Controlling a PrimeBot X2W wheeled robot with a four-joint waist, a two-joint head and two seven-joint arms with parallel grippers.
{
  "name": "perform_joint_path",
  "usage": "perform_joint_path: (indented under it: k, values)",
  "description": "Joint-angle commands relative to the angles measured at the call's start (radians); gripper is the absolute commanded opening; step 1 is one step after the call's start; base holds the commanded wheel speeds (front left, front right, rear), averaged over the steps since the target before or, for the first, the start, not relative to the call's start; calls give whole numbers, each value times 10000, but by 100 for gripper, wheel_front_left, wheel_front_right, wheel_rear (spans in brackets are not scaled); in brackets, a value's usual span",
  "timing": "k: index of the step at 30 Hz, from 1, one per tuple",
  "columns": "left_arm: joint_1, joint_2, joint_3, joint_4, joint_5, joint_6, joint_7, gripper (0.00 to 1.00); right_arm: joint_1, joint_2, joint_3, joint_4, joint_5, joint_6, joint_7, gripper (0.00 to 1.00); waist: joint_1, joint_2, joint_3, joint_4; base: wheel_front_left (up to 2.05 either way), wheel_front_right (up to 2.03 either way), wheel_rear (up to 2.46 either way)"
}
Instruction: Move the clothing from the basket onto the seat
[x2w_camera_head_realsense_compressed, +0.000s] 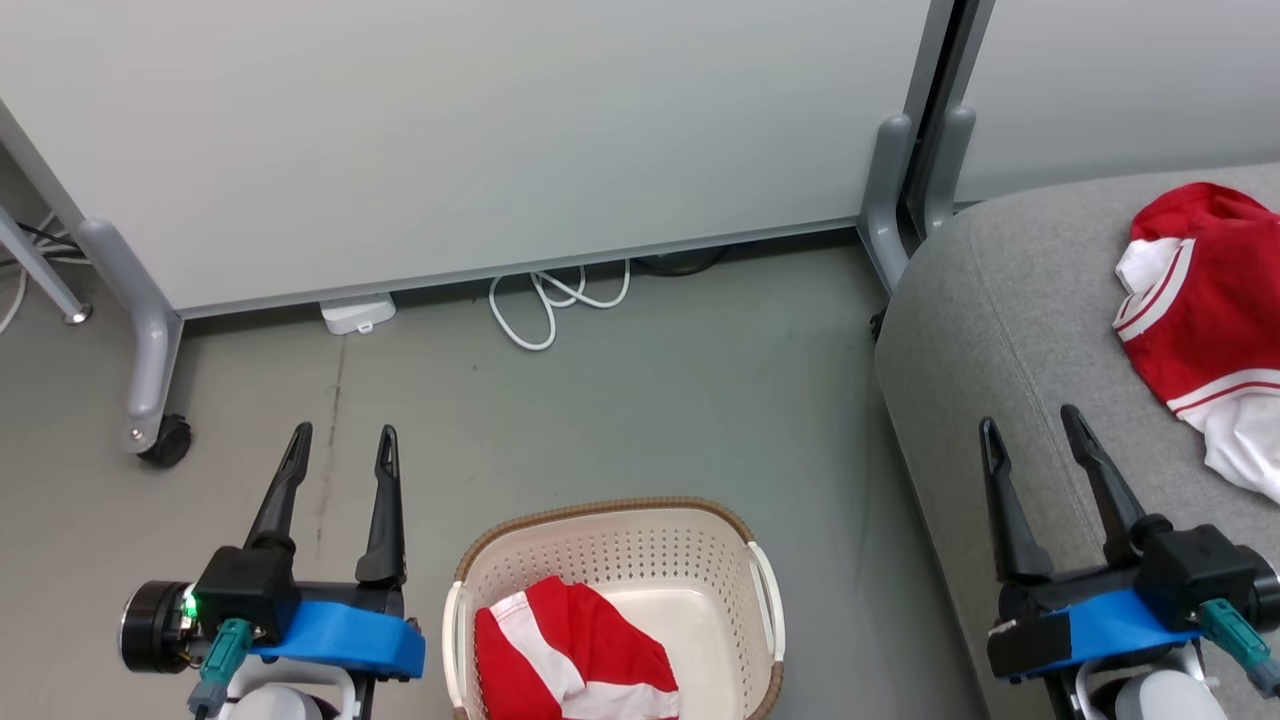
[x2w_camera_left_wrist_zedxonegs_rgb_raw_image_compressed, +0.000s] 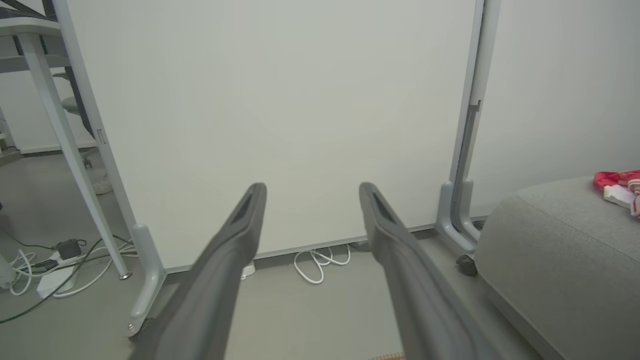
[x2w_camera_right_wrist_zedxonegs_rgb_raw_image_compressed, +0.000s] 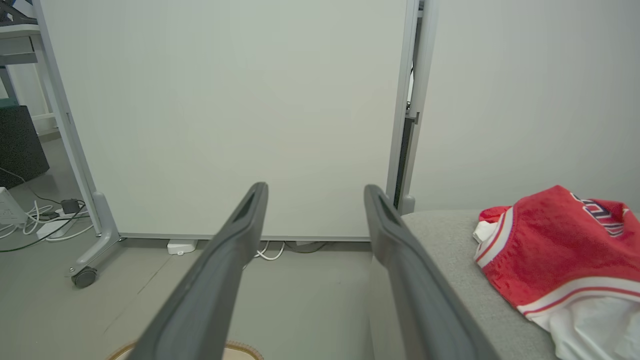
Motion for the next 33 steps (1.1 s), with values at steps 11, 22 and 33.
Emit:
perform_joint_path:
  k: [11,22,33]
  values:
    - [455,-348,422,57,331,-275,-27,100,629,152,75,496,139,-1,5,100,3,-1,-326,150,0,0,0]
    - [430,-492,623,191,501,-457,-27,100,596,178,168,693,157,1,5,100,3,-1,-341,223,0,0,0]
    - [334,-545,722,262,648,-530,-27,100,491,182,261,759,262,1,5,100,3,-1,-344,234,0,0,0]
